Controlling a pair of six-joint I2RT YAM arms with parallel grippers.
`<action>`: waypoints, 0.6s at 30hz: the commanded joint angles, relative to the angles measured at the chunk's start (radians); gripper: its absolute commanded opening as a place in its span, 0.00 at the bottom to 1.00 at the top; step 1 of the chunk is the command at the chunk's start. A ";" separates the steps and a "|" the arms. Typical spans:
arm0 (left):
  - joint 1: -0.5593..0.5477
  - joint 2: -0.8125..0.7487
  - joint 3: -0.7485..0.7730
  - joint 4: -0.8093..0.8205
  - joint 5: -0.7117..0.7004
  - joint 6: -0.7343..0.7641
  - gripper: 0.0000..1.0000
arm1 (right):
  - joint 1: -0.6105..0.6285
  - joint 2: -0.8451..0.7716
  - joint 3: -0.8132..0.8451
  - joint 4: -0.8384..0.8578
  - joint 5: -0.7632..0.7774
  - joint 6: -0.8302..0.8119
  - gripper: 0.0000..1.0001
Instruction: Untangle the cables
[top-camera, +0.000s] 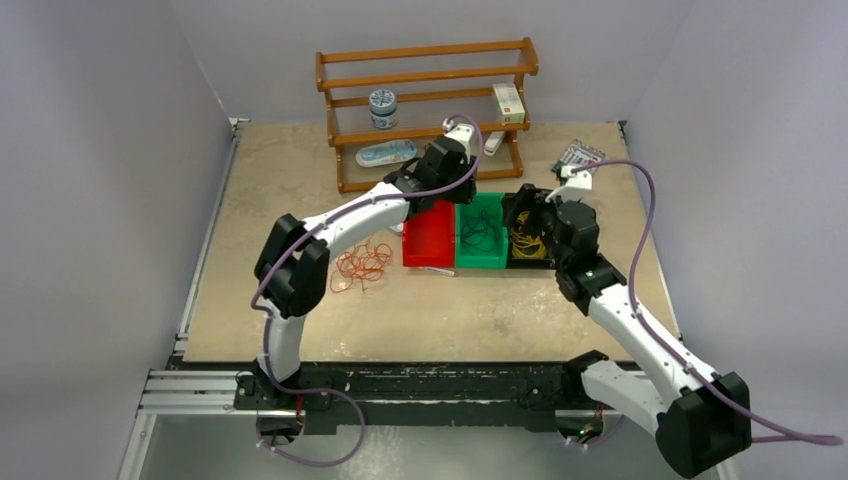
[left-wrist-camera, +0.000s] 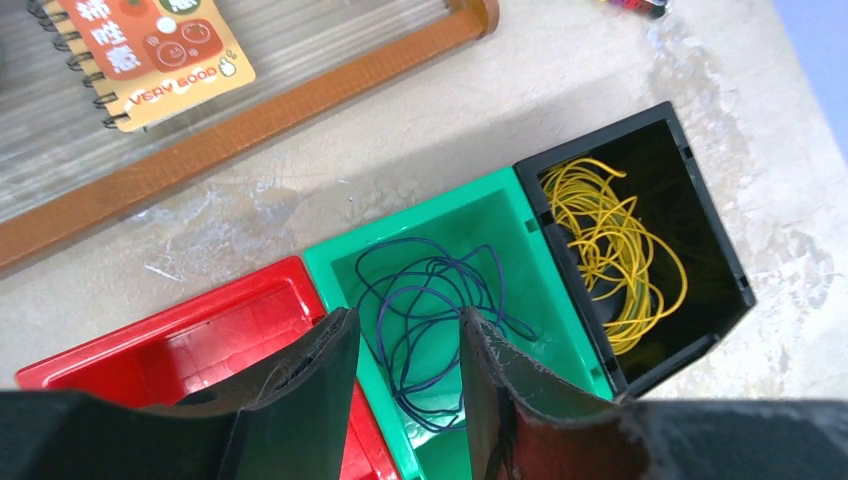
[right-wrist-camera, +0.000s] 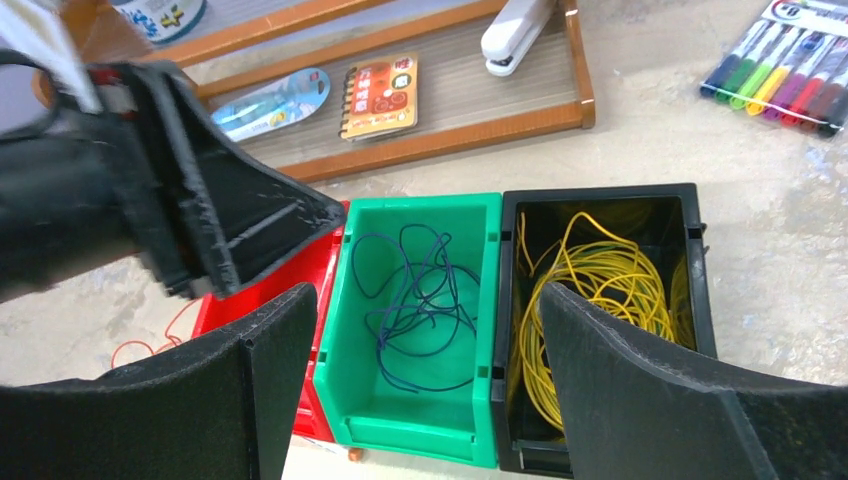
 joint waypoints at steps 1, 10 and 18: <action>0.008 -0.126 -0.042 0.050 -0.029 0.007 0.41 | -0.002 0.079 0.098 -0.007 -0.041 0.016 0.83; 0.037 -0.330 -0.252 0.063 -0.124 0.012 0.41 | -0.002 0.297 0.239 -0.072 -0.122 0.002 0.72; 0.069 -0.502 -0.497 0.071 -0.190 -0.019 0.39 | -0.003 0.421 0.302 -0.079 -0.161 -0.018 0.50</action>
